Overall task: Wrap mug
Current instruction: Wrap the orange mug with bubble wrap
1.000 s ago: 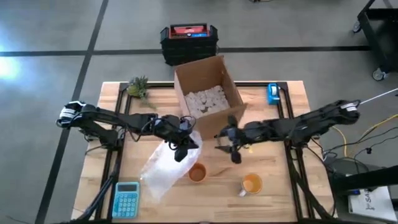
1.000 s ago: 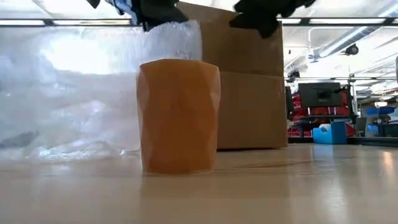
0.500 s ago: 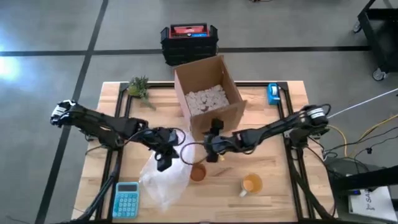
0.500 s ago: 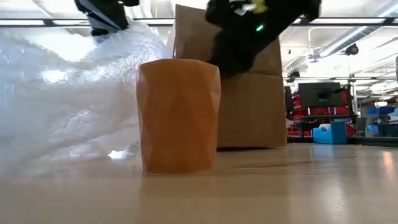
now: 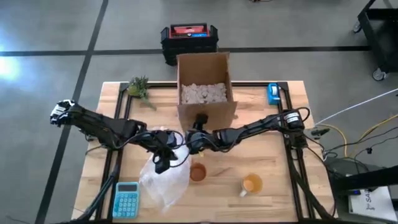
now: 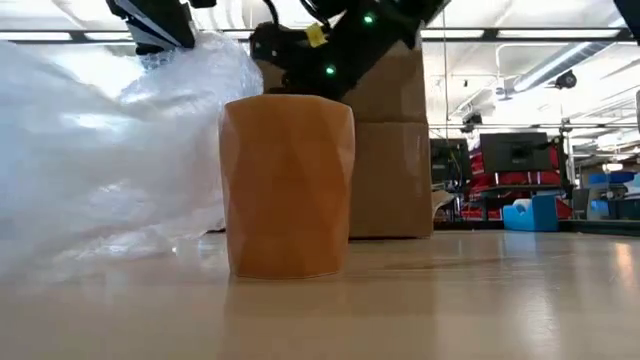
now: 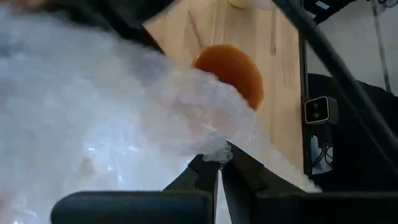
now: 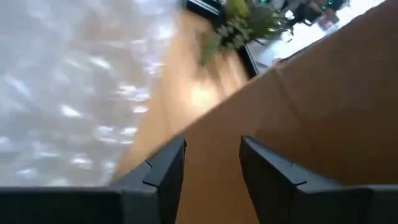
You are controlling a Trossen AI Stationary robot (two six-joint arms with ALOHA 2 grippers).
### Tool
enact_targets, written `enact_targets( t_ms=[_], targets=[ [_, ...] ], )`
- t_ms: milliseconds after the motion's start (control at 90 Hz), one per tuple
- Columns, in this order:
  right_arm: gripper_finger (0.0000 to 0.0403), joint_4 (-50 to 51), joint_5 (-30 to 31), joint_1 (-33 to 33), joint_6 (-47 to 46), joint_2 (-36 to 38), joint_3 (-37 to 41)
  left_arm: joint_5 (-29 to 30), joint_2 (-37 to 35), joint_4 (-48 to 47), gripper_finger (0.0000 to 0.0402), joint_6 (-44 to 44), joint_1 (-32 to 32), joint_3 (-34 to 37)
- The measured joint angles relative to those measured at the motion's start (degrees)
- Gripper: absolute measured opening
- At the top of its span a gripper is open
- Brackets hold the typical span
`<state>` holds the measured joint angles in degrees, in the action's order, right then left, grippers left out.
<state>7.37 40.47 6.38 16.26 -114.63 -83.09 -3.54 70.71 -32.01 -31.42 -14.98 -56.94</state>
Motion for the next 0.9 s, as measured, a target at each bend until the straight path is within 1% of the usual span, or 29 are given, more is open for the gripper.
enact_targets(
  t_ms=[67,122,178,222,344,411,467,567,667,789,900],
  targets=[
    [0.0133,7.79,-0.23,0.24,-0.35,2.16,-1.45,0.23,-0.03,0.03,0.0,-0.19,-0.02,0.01],
    [0.0131,13.41,-1.69,1.22,-2.28,5.21,-2.3,1.05,-0.13,0.07,0.0,-0.21,-0.02,0.0],
    [0.0131,18.25,-4.73,2.45,-5.7,9.12,-2.53,1.87,-0.18,0.33,0.0,-0.31,-0.02,-0.01],
    [0.0133,21.4,-8.57,3.33,-9.34,12.21,-2.35,3.22,-0.16,1.09,0.0,-0.24,-0.02,-0.01],
    [0.015,23.61,-21.17,5.24,-17.07,19.69,0.57,8.13,-0.12,4.88,0.0,-0.07,0.11,0.02],
    [0.0166,20.43,-24.76,6.42,-19.39,22.37,2.89,10.27,-0.12,8.28,0.0,0.93,0.25,0.02],
    [0.0181,16.05,-25.29,7.48,-20.49,23.78,5.46,11.57,-0.12,11.73,0.0,1.76,0.24,0.02],
    [0.0208,6.08,-25.32,8.45,-21.9,23.68,9.52,12.09,0.39,17.21,0.0,3.79,0.26,0.02],
    [0.0231,-1.96,-21.84,8.48,-23.81,21.24,11.01,12.05,1.59,18.95,0.0,4.87,0.33,-0.01],
    [0.0251,-5.39,-17.57,8.48,-25.85,18.29,10.61,12.12,3.24,19.48,0.0,4.83,0.63,-0.01],
    [0.0251,-4.61,-17.33,8.29,-25.75,15.75,9.4,12.21,4.34,20.73,0.0,4.94,0.61,0.0]
  ],
)
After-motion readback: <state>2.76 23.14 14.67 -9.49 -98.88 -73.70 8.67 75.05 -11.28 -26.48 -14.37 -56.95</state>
